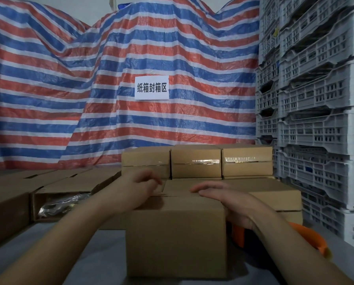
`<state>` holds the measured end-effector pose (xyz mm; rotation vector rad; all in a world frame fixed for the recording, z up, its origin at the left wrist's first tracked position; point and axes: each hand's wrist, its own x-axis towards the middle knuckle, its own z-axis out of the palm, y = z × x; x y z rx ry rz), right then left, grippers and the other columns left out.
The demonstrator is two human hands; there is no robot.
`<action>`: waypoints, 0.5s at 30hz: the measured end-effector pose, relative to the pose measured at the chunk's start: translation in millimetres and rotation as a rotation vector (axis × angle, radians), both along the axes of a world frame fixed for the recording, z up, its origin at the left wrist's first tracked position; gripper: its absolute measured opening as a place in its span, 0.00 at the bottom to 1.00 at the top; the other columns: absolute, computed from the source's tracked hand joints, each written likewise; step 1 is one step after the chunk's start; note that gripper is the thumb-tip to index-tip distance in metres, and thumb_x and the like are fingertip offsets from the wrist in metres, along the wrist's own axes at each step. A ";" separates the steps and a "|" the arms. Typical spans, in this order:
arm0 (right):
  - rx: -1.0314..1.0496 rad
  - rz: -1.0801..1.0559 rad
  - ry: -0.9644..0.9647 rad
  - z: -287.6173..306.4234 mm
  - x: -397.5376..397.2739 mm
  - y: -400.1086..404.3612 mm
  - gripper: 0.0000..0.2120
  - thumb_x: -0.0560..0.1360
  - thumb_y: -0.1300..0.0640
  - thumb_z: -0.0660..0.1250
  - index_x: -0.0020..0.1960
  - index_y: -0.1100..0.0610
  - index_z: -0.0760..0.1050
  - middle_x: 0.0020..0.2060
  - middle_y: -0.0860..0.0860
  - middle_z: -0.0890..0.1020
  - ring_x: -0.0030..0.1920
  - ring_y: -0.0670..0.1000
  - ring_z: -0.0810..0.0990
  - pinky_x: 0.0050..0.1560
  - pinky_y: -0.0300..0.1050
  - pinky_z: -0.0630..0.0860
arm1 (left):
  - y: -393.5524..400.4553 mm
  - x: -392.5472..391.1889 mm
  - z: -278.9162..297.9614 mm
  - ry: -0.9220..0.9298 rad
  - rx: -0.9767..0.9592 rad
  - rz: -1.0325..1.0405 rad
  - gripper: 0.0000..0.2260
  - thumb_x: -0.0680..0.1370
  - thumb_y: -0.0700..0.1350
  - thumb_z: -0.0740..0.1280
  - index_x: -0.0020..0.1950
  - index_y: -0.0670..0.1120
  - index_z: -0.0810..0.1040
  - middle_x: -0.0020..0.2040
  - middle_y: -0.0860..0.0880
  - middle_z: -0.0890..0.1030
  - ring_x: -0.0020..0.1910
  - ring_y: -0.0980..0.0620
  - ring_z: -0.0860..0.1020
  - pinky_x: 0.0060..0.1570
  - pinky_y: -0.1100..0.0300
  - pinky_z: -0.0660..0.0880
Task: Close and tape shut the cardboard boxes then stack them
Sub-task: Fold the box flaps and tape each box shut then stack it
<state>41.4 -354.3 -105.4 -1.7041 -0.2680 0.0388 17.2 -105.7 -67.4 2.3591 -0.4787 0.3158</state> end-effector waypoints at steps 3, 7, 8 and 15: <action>-0.005 0.025 -0.009 0.6 0.0 -1.9 0.08 0.78 0.55 0.70 0.51 0.47 0.86 0.51 0.49 0.87 0.53 0.52 0.85 0.54 0.49 0.82 | -23.1 -11.4 0.0 -0.099 0.405 -0.115 0.22 0.80 0.65 0.54 0.73 0.64 0.64 0.71 0.60 0.68 0.65 0.60 0.69 0.59 0.63 0.66; 0.007 0.023 -0.011 -0.2 -1.6 -1.2 0.07 0.76 0.56 0.71 0.51 0.48 0.86 0.54 0.52 0.85 0.56 0.55 0.83 0.53 0.50 0.81 | -32.8 -17.7 -12.2 -0.099 0.728 -0.150 0.33 0.76 0.72 0.53 0.78 0.64 0.46 0.80 0.58 0.54 0.76 0.54 0.57 0.71 0.54 0.55; 0.001 0.019 -0.013 -1.1 -1.0 -0.6 0.07 0.76 0.56 0.71 0.51 0.48 0.86 0.54 0.52 0.85 0.57 0.55 0.83 0.53 0.49 0.81 | -31.8 -18.1 -13.6 -0.100 0.723 -0.139 0.33 0.77 0.71 0.53 0.79 0.64 0.46 0.80 0.58 0.53 0.77 0.54 0.56 0.71 0.54 0.55; -0.292 -0.152 -0.220 8.2 -21.8 -1.7 0.08 0.79 0.51 0.70 0.58 0.46 0.80 0.54 0.45 0.82 0.56 0.44 0.79 0.56 0.42 0.76 | -32.3 -13.1 -17.6 -0.099 0.719 -0.117 0.32 0.78 0.70 0.53 0.79 0.62 0.49 0.80 0.57 0.53 0.77 0.53 0.55 0.72 0.52 0.54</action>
